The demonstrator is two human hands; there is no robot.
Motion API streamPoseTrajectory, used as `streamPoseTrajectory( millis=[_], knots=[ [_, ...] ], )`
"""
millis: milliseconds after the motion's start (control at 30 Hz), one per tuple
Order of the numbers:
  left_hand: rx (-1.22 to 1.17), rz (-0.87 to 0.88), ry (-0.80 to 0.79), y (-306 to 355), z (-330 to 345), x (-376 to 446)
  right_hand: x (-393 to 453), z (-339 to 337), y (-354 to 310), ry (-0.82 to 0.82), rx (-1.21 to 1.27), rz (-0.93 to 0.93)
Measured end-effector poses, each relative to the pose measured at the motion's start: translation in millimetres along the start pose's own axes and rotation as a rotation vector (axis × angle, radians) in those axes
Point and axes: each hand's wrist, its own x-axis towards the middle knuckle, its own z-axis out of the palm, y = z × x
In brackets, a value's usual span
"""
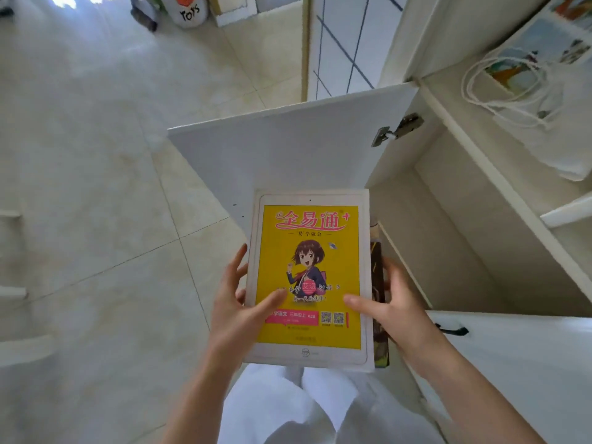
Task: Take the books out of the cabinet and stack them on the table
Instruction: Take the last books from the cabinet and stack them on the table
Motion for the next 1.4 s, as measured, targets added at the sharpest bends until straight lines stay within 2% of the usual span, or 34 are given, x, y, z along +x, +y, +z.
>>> streamPoseTrajectory(
  millis=[233,433,567,833,1033,1400],
  knots=[
    [-0.106,0.009,0.310,-29,-59,-74,-15,72,-22,-0.217,-0.343,-0.024],
    [-0.209,0.051,0.551,-55,-124,-124,-38,164,-41,-0.410,-0.622,-0.141],
    [-0.271,0.068,0.684,-72,-180,-157,-48,235,-32,-0.528,-0.752,-0.165],
    [-0.344,0.063,0.943,-117,-322,-252,-105,412,6,-0.761,-0.839,-0.166],
    [-0.405,0.023,1.104,-151,-399,-310,-152,521,36,-0.884,-0.922,-0.191],
    [-0.553,-0.032,1.344,-182,-510,-335,-176,698,57,-1.076,-1.150,-0.240]
  ],
)
